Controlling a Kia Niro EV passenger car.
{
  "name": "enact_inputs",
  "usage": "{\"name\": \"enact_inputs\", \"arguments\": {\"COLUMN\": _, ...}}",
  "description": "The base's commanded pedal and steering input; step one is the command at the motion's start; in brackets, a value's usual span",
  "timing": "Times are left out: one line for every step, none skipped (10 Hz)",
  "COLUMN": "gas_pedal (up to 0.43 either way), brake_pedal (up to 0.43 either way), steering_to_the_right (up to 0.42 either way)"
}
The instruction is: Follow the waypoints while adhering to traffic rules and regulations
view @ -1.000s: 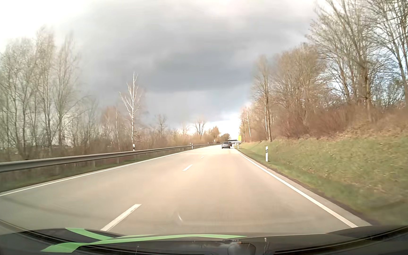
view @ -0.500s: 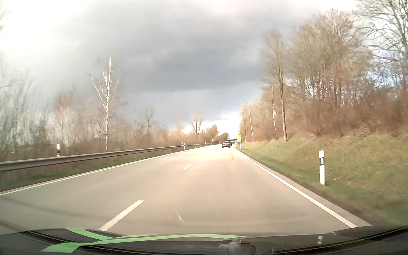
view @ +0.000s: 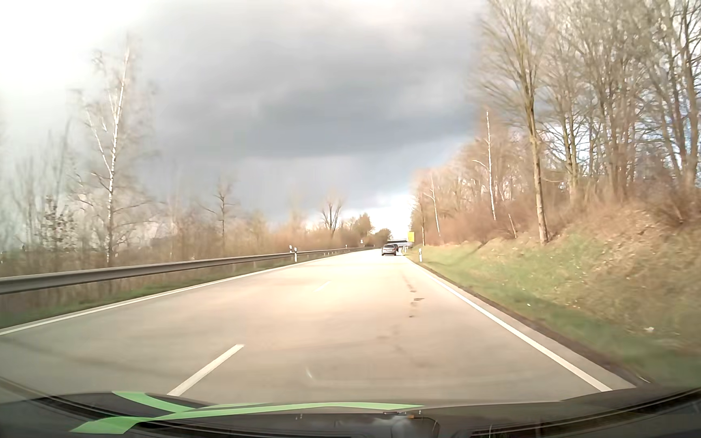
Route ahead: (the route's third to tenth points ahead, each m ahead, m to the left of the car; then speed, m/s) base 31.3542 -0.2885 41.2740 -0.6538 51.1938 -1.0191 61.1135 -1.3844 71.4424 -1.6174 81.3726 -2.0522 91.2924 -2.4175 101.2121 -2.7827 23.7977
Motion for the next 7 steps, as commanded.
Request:
{"name": "enact_inputs", "arguments": {"gas_pedal": 0.209, "brake_pedal": 0.0, "steering_to_the_right": 0.001}}
{"name": "enact_inputs", "arguments": {"gas_pedal": 0.209, "brake_pedal": 0.0, "steering_to_the_right": 0.001}}
{"name": "enact_inputs", "arguments": {"gas_pedal": 0.209, "brake_pedal": 0.0, "steering_to_the_right": 0.001}}
{"name": "enact_inputs", "arguments": {"gas_pedal": 0.197, "brake_pedal": 0.0, "steering_to_the_right": 0.001}}
{"name": "enact_inputs", "arguments": {"gas_pedal": 0.197, "brake_pedal": 0.0, "steering_to_the_right": 0.001}}
{"name": "enact_inputs", "arguments": {"gas_pedal": 0.197, "brake_pedal": 0.0, "steering_to_the_right": 0.002}}
{"name": "enact_inputs", "arguments": {"gas_pedal": 0.197, "brake_pedal": 0.0, "steering_to_the_right": 0.002}}
